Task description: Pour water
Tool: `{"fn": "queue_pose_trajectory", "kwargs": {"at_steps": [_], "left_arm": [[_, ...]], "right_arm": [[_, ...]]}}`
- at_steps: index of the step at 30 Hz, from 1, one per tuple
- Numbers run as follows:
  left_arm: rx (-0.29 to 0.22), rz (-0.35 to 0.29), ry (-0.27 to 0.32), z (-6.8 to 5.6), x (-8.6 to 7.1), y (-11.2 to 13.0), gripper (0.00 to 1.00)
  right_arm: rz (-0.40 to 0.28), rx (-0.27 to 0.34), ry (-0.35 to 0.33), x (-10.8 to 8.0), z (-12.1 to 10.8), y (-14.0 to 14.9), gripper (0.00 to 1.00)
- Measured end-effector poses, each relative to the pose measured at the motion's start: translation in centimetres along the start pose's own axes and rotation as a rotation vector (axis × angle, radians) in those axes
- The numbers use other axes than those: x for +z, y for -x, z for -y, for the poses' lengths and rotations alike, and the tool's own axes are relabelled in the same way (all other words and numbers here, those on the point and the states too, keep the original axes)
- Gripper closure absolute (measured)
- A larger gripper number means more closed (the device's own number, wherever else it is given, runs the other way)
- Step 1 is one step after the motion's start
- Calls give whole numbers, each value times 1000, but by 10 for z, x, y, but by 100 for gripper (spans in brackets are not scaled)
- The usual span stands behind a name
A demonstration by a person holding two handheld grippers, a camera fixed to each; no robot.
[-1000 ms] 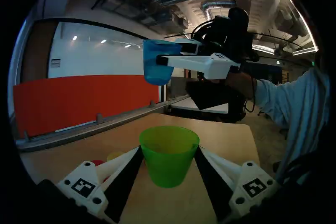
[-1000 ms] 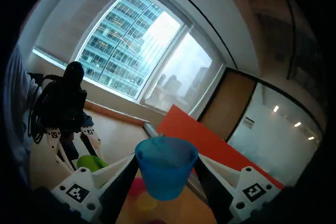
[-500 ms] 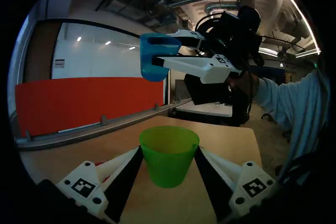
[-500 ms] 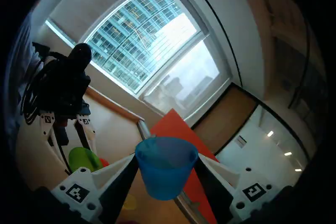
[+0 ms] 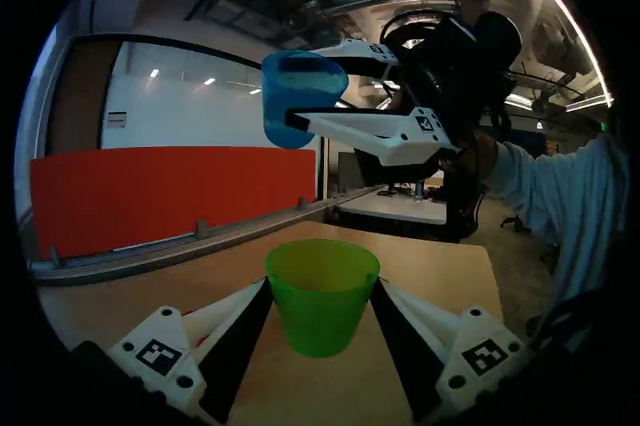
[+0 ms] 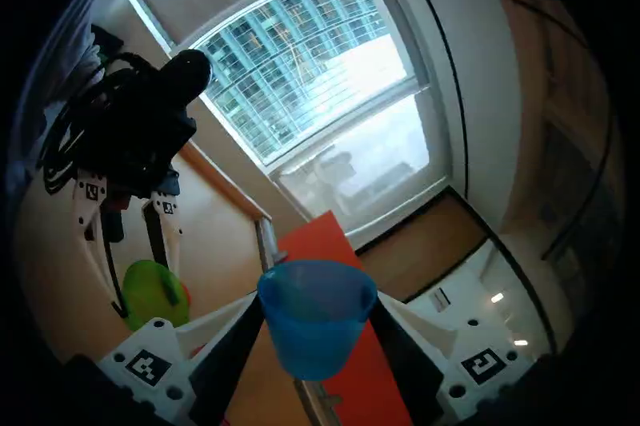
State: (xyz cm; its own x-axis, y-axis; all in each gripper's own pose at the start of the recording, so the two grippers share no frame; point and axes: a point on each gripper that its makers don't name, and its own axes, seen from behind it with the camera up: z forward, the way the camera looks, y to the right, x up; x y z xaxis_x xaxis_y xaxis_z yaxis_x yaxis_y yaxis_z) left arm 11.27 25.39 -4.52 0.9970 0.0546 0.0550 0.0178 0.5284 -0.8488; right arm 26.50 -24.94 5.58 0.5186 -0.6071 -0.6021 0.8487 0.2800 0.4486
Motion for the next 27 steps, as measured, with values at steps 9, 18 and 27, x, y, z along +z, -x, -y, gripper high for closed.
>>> {"fn": "queue_pose_trajectory", "kwargs": {"at_steps": [9,18,27], "left_arm": [[3,2,-2,3,2,-1,15],[8,10,10,-1,4,0,15],[20,12,13,-4,5,-1,15]], "right_arm": [[20,-116,13,4,-8,5,10],[21,-165,37,4,-17,5,10],[26,-219,50,2,-22,4,10]]}}
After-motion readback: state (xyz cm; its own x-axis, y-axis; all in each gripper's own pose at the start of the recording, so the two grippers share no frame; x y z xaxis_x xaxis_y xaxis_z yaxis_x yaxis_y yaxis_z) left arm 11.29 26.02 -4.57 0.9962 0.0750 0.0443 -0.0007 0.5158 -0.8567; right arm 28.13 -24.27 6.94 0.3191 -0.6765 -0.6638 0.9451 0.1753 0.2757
